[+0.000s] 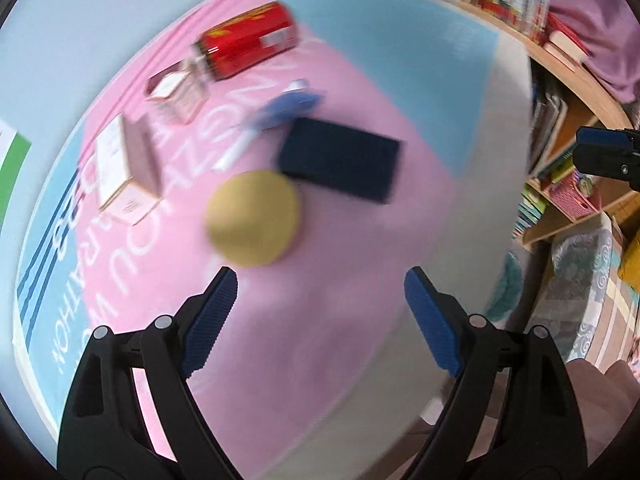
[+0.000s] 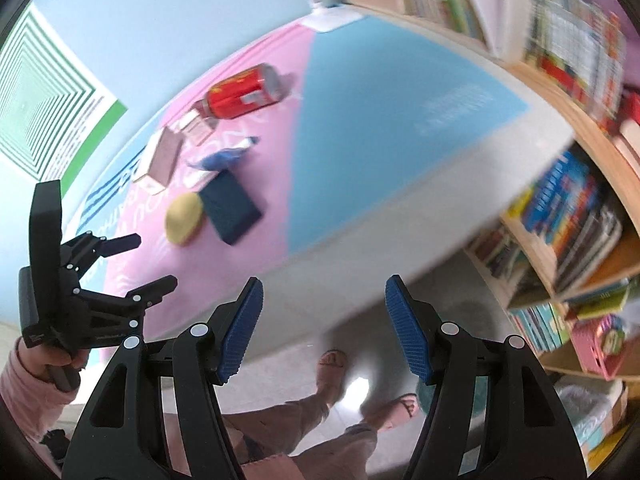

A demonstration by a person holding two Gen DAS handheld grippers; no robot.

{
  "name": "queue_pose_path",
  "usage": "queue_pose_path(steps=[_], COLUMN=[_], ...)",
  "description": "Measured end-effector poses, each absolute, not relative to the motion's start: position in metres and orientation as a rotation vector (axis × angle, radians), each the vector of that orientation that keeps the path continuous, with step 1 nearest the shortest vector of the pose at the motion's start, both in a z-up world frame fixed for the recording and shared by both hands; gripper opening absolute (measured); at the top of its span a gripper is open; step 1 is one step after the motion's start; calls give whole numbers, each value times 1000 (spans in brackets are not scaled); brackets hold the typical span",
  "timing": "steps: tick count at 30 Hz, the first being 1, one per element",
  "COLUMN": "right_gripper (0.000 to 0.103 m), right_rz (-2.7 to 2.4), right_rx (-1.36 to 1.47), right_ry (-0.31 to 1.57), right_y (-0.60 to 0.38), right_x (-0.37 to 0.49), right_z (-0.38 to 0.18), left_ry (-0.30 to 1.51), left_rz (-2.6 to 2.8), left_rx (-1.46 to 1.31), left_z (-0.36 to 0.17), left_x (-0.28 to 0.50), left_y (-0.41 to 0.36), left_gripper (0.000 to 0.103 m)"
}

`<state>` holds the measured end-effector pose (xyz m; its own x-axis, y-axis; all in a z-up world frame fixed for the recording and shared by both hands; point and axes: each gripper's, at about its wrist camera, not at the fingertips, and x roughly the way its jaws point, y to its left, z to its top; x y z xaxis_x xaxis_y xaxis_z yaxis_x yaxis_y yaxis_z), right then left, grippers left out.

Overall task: Collect trash
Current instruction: 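Move both tools back over the mat toward the sponge and case, then grasp the yellow round sponge with the left tool while the right tool grasps the dark blue case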

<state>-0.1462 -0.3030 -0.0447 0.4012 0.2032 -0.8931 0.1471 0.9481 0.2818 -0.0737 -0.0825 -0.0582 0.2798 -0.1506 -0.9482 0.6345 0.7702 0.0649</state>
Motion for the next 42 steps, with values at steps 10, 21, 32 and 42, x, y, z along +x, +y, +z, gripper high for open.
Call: queue_pose_path(steps=[10,21,32,42], right_gripper=[65,64,64,64], right_rz=[130,217,291,327], right_rx=[260,160,82,64], right_ry=[1210,1279,1334,1378], right_y=[-239,-221,-213,-211], right_x=[-86,-52,-32,-23], right_z=[-57,-71,-90,-106], left_ry=[1188,1235,1275,1314], left_rz=[-529,-507,-543,-562], left_rx=[453,422,398,412], left_z=[-61,-74,-88,-105], left_x=[-38,-22,-6,2], left_y=[-30,-30,-43,-60], left_gripper=[84,84,84,84])
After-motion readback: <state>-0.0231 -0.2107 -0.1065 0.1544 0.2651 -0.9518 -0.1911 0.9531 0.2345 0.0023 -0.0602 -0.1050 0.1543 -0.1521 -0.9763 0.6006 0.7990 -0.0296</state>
